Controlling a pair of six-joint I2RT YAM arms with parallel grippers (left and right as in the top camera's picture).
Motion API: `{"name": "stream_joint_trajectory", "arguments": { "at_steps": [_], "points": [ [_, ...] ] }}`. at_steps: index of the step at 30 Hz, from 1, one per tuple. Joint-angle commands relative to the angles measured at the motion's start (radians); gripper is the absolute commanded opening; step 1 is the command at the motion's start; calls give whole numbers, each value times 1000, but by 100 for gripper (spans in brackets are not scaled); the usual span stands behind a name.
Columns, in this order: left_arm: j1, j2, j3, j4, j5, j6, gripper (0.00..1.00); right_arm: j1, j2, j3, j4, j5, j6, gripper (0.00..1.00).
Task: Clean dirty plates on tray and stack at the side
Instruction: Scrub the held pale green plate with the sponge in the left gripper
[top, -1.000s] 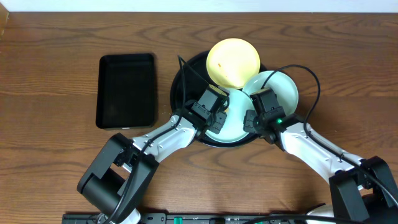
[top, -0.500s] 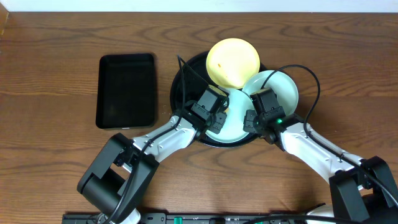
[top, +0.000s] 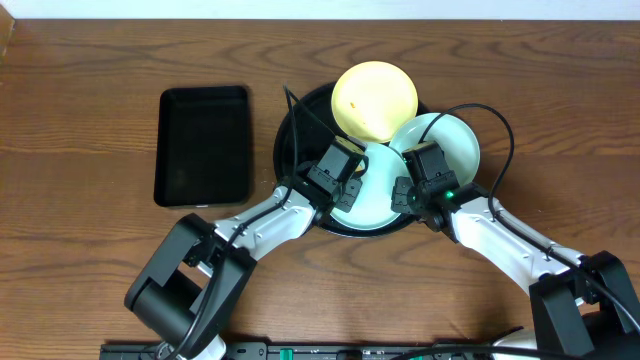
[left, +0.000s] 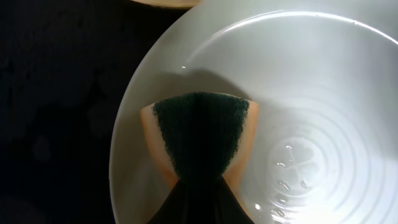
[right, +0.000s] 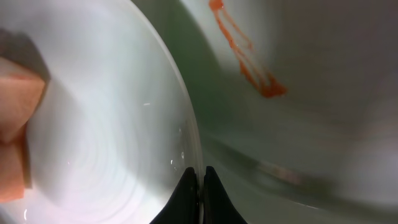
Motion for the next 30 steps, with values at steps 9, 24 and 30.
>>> {"name": "stream_joint_trajectory", "arguments": {
  "at_steps": [9, 24, 30],
  "points": [
    [10, 68, -19, 116, -35, 29, 9, 1, 3, 2, -8, -1, -35, 1],
    [11, 72, -19, 203, -35, 45, 11, 1, 3, 2, -9, -1, -35, 1],
    [11, 72, -19, 280, -35, 60, 11, 1, 3, 2, -9, -1, -35, 1]
  ]
}}
